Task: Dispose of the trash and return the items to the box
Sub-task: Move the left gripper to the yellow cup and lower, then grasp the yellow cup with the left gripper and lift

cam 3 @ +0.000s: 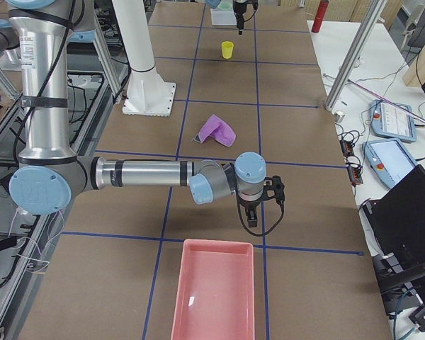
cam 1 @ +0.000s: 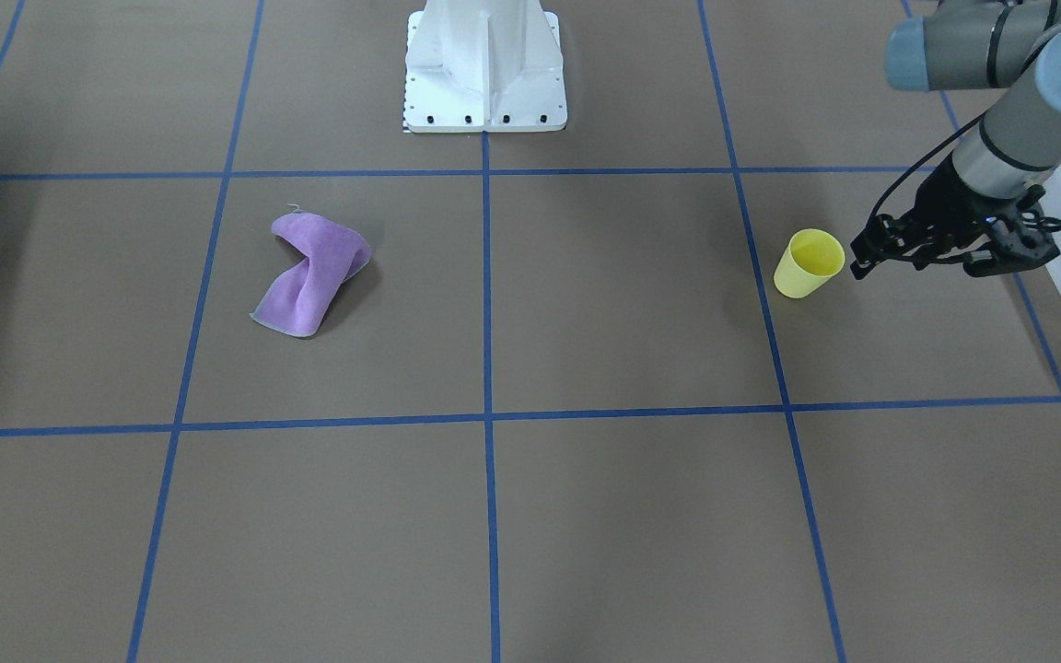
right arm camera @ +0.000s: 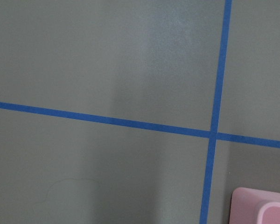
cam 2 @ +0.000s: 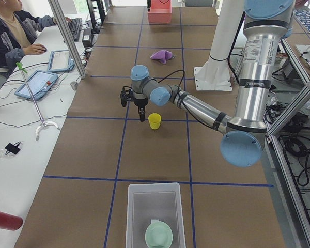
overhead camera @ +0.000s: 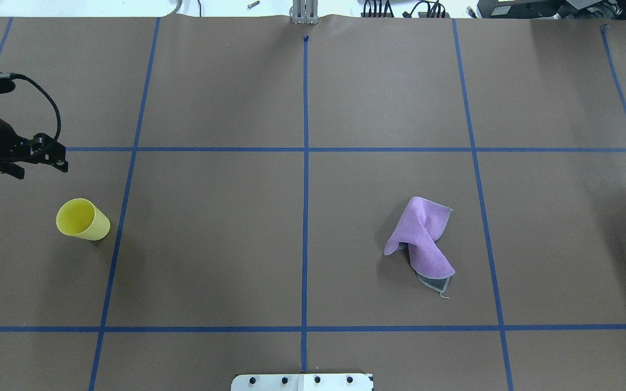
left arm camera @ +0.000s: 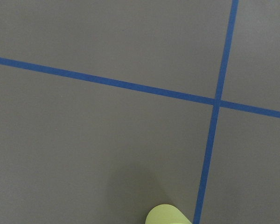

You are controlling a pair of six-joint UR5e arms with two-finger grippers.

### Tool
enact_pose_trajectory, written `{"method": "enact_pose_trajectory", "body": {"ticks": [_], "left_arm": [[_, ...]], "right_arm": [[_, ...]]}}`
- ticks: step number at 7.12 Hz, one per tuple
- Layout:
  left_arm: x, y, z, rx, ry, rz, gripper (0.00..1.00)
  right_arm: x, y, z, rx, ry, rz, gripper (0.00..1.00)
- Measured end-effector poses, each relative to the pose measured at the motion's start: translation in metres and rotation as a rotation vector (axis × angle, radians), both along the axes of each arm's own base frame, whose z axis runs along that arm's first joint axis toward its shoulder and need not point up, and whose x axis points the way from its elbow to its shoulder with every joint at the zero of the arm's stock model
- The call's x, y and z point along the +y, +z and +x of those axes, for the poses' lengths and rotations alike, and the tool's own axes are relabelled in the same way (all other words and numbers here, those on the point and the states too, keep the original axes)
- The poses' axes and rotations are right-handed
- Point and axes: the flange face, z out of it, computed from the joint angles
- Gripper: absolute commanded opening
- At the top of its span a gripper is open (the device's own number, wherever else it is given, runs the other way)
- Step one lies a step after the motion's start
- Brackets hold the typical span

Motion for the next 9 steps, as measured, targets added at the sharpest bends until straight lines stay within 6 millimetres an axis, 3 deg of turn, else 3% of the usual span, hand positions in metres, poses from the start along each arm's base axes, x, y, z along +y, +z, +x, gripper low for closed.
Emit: {"method": "enact_pose_trajectory", "body": {"ticks": [1,3,7,8,9], "left_arm": [[0.005,0.014,0.01,0.006,0.018,0.013,0.79],[0.019,0.023,0.028,0.011,0.059,0.036,0.79],[0.057,0.058,0.02,0.044,0.101,0.105,0.74],[0.058,0.058,0.024,0.047,0.107,0.106,0.59],[0.059,0.058,0.029,0.049,0.111,0.105,0.11]], "right_arm": [[0.0,0.0,0.0,0.0,0.0,-0.001,1.0],[0.0,0.001,0.0,0.0,0.0,-0.002,1.0],[0.002,0.004,-0.001,-0.002,0.001,-0.013,1.0],[0.003,0.005,-0.001,-0.002,0.002,-0.017,1.0],[0.003,0.006,-0.001,-0.002,0.002,-0.018,1.0]]}}
